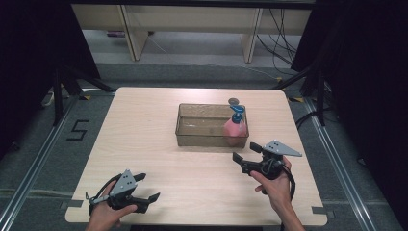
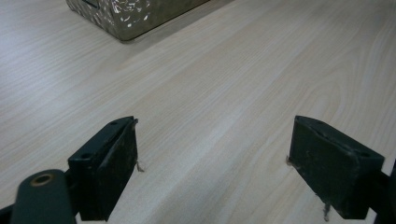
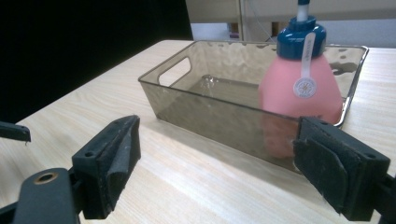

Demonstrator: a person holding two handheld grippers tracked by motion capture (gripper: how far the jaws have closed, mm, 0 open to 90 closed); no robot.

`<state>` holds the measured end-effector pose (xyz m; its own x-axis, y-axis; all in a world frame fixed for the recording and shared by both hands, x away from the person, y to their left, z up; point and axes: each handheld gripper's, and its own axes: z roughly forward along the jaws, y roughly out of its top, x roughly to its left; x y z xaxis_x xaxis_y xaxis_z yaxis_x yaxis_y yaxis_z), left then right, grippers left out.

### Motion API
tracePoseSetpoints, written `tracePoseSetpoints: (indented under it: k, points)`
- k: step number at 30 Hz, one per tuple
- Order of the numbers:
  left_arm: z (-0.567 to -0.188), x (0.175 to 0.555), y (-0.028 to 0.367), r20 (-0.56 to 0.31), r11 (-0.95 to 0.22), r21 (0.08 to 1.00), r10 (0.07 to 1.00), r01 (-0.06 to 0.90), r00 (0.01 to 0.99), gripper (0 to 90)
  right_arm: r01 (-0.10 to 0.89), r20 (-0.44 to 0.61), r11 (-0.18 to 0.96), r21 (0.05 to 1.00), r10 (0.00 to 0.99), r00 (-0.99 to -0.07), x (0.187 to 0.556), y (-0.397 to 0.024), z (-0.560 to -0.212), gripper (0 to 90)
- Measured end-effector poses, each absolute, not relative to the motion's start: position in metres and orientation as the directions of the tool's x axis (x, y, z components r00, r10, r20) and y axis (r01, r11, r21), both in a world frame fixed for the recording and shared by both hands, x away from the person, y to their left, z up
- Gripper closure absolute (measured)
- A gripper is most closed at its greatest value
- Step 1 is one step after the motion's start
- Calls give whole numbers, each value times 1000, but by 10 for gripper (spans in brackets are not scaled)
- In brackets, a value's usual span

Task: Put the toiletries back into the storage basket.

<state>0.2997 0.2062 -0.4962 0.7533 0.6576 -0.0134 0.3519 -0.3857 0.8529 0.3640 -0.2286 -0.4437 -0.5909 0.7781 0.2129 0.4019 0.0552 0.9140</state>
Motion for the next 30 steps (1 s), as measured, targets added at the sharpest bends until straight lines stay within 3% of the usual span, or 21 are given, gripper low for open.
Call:
tracePoseSetpoints:
  k: [23, 28, 30]
  points:
    - [-497, 297, 206, -12, -383, 859, 649, 340, 761, 151, 423, 226, 69, 903, 762, -607, 346, -227, -453, 161]
    - [-497, 297, 205, -15, -385, 856, 648, 344, 762, 151, 453, 278, 31, 891, 752, -598, 338, -227, -455, 162]
    - [-496, 296, 205, -11, -388, 855, 650, 344, 760, 151, 430, 239, 60, 901, 759, -606, 338, -229, -456, 163]
